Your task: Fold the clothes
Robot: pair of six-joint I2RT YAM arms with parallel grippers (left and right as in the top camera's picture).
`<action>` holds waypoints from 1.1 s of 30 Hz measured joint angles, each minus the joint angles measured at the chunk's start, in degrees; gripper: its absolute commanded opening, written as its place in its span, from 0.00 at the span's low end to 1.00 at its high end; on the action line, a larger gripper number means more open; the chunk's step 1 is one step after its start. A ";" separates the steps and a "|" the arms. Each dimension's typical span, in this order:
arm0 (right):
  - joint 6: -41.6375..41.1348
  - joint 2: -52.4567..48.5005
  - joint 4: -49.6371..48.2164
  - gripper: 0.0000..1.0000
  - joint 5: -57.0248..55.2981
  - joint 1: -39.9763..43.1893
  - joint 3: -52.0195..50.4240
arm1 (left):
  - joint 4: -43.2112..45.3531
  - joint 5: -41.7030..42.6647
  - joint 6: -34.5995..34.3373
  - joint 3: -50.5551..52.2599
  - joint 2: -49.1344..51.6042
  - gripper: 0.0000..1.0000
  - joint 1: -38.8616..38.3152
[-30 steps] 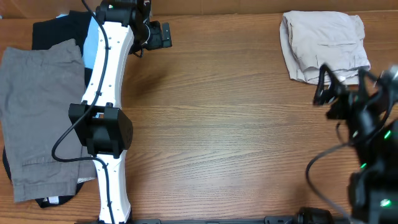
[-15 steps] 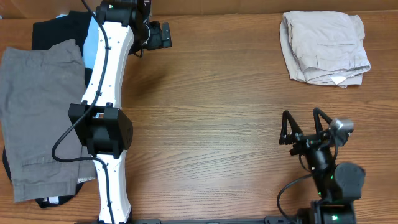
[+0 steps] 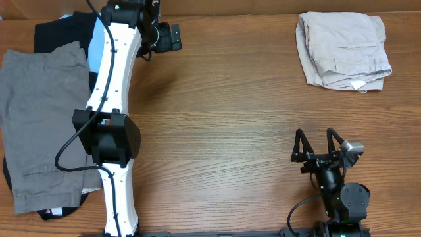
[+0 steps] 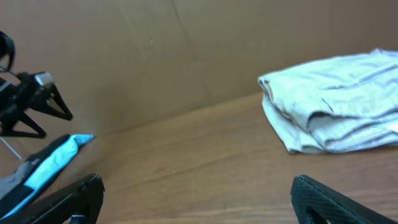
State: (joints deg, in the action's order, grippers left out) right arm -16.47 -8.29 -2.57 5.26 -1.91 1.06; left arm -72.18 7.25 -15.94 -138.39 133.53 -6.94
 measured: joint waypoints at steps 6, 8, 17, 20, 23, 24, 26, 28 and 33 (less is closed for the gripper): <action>0.00 3.98 7.17 1.00 -0.81 0.00 0.00 | 0.00 0.00 0.00 0.00 0.00 1.00 0.00; 0.02 5.70 7.26 1.00 -0.94 0.00 0.00 | 0.00 0.00 -0.02 0.00 0.00 1.00 0.00; 0.02 7.45 7.21 1.00 -1.16 0.00 0.00 | 0.00 0.00 -0.02 0.00 0.00 1.00 0.00; 0.00 7.45 7.23 1.00 -1.18 0.00 0.00 | 0.00 0.00 -0.02 0.00 0.00 1.00 0.00; 0.02 7.45 7.26 1.00 -1.20 0.00 0.00 | 0.00 -0.02 -0.02 0.00 0.00 1.00 0.00; 0.02 7.45 7.23 1.00 -1.18 0.00 0.00 | 0.00 0.00 -0.02 0.00 0.00 1.00 0.00; 0.02 7.45 7.26 1.00 -1.20 0.00 0.00 | 0.00 0.00 -0.02 0.00 0.00 1.00 0.00; 0.02 7.45 7.23 1.00 -1.20 0.00 0.00 | 0.00 0.00 -0.02 0.00 0.00 1.00 0.00; 0.00 7.45 7.23 1.00 -1.20 0.00 0.00 | 0.00 0.00 -0.02 0.00 0.00 1.00 0.00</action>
State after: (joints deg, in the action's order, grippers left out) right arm -16.47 -0.84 4.67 4.05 -1.91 1.06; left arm -72.18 7.25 -15.97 -138.39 133.53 -6.94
